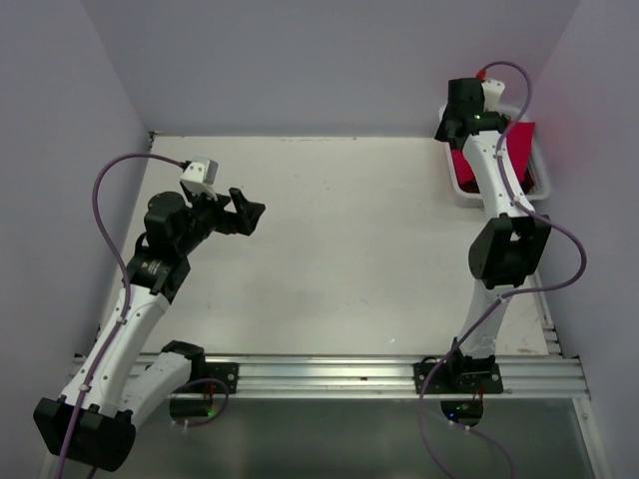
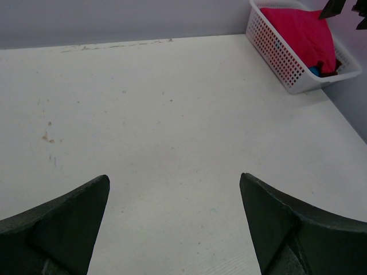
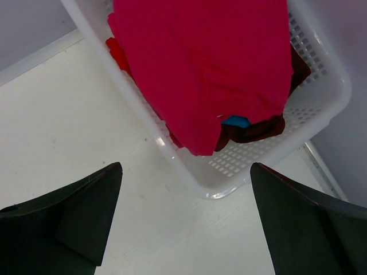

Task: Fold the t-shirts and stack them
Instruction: Grab crumpled tshirt from bin with the right arm

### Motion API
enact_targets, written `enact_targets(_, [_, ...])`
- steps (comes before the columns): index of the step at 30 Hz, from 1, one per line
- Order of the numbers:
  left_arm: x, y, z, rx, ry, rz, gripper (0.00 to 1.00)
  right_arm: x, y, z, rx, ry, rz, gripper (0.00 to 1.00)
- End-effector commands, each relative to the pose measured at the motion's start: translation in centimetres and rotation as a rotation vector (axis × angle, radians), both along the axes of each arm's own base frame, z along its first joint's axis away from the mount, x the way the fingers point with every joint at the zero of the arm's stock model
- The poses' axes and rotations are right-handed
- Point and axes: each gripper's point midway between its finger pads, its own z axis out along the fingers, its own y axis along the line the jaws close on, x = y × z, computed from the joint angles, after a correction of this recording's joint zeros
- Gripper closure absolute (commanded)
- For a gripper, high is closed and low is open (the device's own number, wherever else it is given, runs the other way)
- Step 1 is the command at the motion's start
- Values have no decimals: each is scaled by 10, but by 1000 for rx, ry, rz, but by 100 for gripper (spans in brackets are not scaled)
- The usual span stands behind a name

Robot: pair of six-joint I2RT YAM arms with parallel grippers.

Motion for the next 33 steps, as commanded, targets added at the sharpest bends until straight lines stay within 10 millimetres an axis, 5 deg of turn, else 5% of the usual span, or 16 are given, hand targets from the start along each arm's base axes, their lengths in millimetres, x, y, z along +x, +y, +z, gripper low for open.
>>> enact_targets(1, [-4, -1, -3, 11, -8, -14, 0, 5, -28, -6, 14, -18, -105, 1])
enact_targets(6, [-5, 0, -5, 12, -7, -11, 0, 18, -34, -24, 51, -2, -91, 1])
enact_targets(12, [-6, 1, -6, 15, -3, -4, 0, 28, -70, -32, 140, -12, -118, 2])
enact_targets(16, [-8, 2, -7, 16, -4, 1, 0, 32, -77, -56, 238, 7, -107, 12])
enact_targets(24, [-9, 3, -7, 20, -8, 1, 0, 39, -58, -96, 349, 70, -20, 15])
enact_targets(28, [-9, 3, -7, 20, -7, 3, 0, 51, -27, -95, 472, 43, 122, 15])
enact_targets(33, [-10, 4, -8, 20, -8, 4, 0, 52, -28, -93, 471, 35, 125, 29])
